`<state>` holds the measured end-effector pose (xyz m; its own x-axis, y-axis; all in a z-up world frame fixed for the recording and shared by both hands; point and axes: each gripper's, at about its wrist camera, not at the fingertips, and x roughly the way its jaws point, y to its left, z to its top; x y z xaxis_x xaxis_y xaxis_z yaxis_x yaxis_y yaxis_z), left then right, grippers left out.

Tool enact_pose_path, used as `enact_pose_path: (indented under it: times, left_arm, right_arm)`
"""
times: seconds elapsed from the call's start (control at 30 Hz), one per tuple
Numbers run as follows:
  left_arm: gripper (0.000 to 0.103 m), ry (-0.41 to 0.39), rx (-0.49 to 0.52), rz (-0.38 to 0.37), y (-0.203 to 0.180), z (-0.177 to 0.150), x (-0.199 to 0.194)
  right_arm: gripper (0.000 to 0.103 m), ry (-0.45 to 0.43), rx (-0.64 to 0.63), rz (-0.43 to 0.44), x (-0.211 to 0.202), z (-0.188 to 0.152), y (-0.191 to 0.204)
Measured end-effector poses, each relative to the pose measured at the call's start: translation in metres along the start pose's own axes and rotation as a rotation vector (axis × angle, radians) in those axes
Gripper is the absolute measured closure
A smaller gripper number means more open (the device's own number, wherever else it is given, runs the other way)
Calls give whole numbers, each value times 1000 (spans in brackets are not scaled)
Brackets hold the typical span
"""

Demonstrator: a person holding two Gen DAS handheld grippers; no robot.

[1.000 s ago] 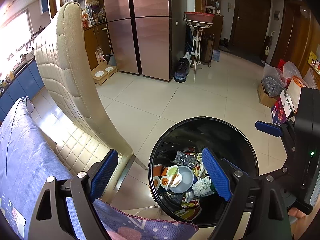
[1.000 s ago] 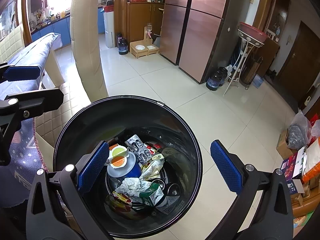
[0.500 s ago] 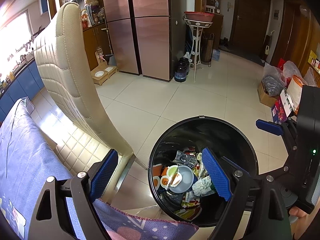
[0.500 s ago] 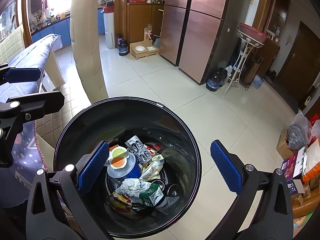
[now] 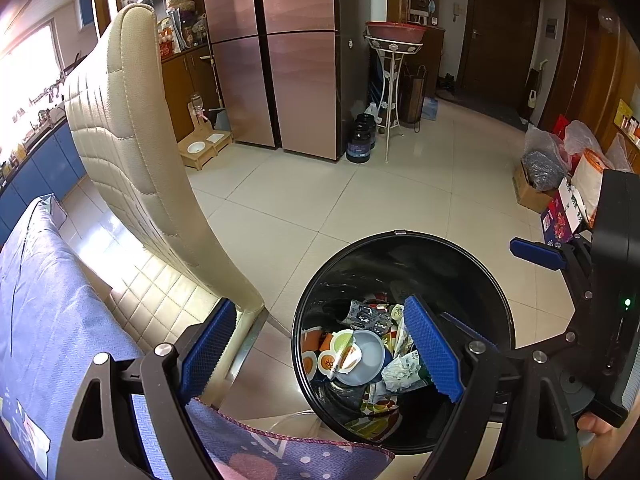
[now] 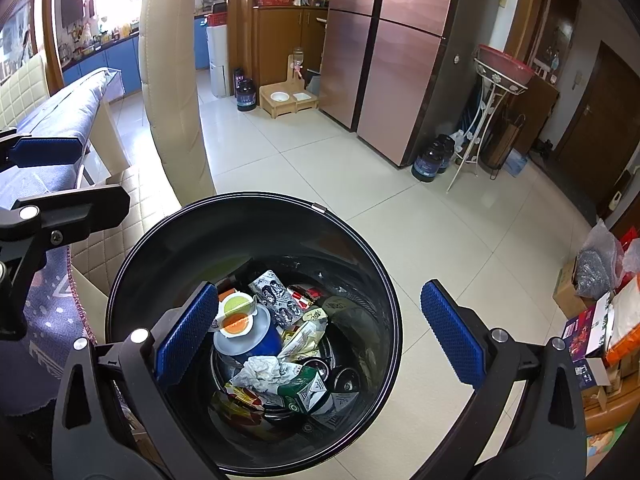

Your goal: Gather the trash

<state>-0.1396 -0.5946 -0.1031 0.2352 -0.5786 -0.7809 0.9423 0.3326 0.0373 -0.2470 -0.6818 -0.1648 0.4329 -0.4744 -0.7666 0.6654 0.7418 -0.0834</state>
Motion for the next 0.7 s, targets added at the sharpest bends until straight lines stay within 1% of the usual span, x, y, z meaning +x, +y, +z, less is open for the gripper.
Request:
enact_pose_path:
  times: [0.07,0.13,0.17,0.27,0.3,0.37,0.43,0.57,0.7]
  left_arm:
    - [19,1,2,-1,-1,0,0]
    - [19,13,3,-28,-3,0,2]
    - [19,18,0,-28,-3,0,3]
    - [19,-3,-10,-33,-2,-2,0]
    - [19,-5,2,-30,-4,-2,-1]
    - [19,-11,15,2,-5,-2,-2]
    - [19,-9,8,-9,-4,-1,-3]
    - [19,-11,17,8,-4,-1,-3]
    - [19,-3,17,-4,-4,-2,-3]
  right_arm:
    - [3,1,2,0,0,0,-1]
    - [3,1,3,1,0,0,-2]
    - [3,1,3,1,1,0,-2]
    - [3,2,3,1,1,0,-2]
    - [3,2,3,0,1,0,-2]
    - [3,4,5,2,1,0,-2]
    - [3,5,6,4,2,-1,-3]
    - [3,6,1,4,2,-2,-2]
    - [3,5,-4,7,3,-4,0]
